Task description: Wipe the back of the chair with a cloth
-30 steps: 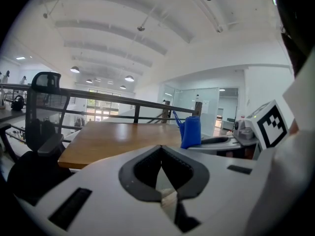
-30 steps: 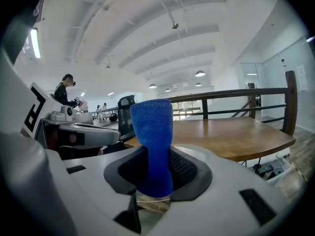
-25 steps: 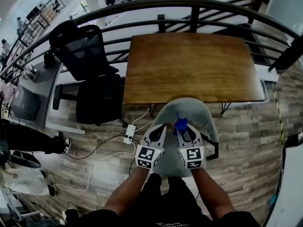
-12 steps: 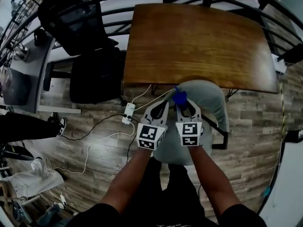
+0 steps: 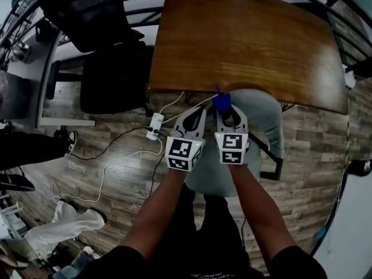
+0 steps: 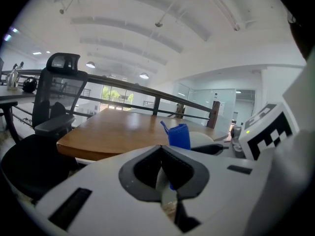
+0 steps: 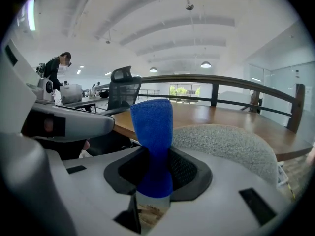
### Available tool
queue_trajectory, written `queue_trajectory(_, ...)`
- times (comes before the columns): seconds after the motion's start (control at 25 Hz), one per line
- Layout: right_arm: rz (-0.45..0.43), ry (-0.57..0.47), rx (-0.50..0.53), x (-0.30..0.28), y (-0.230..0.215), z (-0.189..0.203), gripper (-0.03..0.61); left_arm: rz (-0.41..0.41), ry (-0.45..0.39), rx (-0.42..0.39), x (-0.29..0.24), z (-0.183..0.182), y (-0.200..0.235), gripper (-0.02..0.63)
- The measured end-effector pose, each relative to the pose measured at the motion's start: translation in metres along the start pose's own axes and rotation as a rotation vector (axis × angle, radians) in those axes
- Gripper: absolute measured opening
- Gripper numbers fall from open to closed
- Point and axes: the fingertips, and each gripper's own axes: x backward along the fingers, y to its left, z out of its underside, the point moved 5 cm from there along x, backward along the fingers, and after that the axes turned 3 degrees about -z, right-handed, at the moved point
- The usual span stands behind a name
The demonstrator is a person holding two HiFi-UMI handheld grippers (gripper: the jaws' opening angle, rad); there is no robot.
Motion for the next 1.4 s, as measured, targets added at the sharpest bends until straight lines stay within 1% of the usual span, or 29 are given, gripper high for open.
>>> queue_trajectory(0.24, -0.011, -0.015, -0.006, -0.003, -0.002, -0.002, 0.124, -0.007, 0.013, 0.004, -0.010, 0.005, 0.003, 0.003)
queue_trajectory(0.36, 0.000, -0.015, -0.018, -0.001, -0.012, 0.000, 0.124, 0.003, 0.017, 0.000, -0.015, 0.006, -0.004, 0.003)
queue_trajectory(0.72, 0.080, -0.019, -0.060, 0.013, -0.058, 0.010, 0.124, 0.053, 0.025, -0.021, -0.029, 0.010, -0.036, 0.003)
queue_trajectory(1.0, 0.158, -0.025, -0.086, 0.026, -0.098, 0.020, 0.124, 0.090, 0.032, -0.030, -0.041, 0.012, -0.060, 0.003)
queue_trajectory(1.24, 0.222, -0.020, -0.122, 0.045, -0.130, 0.030, 0.124, 0.141, 0.030, -0.029, -0.056, 0.012, -0.096, 0.003)
queue_trajectory(1.4, 0.244, -0.014, -0.122, 0.054, -0.144, 0.036, 0.124, 0.182, 0.029, -0.041, -0.064, 0.011, -0.119, 0.003)
